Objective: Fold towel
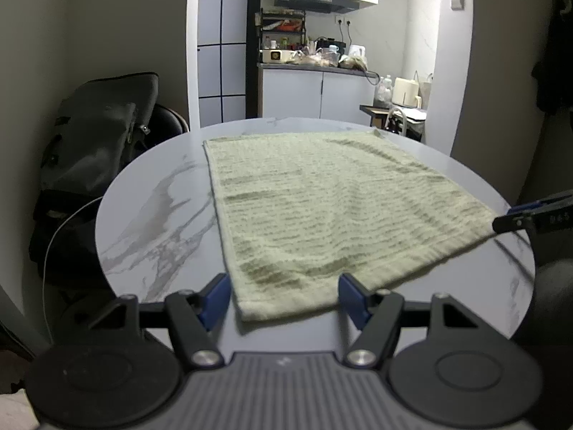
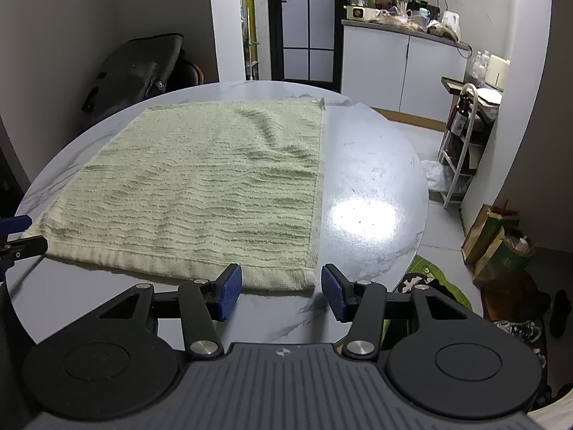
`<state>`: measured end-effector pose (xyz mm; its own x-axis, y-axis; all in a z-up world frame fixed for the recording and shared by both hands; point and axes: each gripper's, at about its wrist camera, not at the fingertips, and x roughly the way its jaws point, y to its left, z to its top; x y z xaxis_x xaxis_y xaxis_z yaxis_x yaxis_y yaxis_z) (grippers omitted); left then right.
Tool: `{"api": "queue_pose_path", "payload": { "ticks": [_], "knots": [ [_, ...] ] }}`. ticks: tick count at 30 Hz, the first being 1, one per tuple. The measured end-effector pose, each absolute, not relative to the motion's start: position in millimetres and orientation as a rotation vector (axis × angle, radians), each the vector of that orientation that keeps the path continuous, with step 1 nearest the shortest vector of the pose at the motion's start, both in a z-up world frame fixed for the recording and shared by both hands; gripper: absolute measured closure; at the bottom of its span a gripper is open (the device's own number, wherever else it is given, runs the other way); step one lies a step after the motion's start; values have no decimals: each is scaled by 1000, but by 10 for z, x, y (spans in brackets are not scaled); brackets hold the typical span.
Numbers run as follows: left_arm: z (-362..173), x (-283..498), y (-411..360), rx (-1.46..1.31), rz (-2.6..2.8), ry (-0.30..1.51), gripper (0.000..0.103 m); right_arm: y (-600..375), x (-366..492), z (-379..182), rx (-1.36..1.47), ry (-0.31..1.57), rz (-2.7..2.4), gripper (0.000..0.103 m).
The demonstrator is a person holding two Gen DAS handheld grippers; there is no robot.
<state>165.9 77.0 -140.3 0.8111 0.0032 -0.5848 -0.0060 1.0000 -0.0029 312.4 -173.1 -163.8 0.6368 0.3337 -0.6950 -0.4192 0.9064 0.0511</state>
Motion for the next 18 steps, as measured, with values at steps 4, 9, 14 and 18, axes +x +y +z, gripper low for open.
{"api": "queue_pose_path", "payload": {
  "ticks": [4,9,14,18],
  "knots": [
    [-1412,1667,741,10,6,622,33,-1742,3147,-1651,-107,779,428,49],
    [-1417,1681,748,3,9,615,34,-1693,3111,-1666,-148,770,445,49],
    [-1416,1695,753,4,6,617,34,-1689,3115,-1658,-140,772,444,49],
    [-1401,1716,765,0,2,626,34,-1681,3114,-1657,-142,773,450,49]
  ]
}}
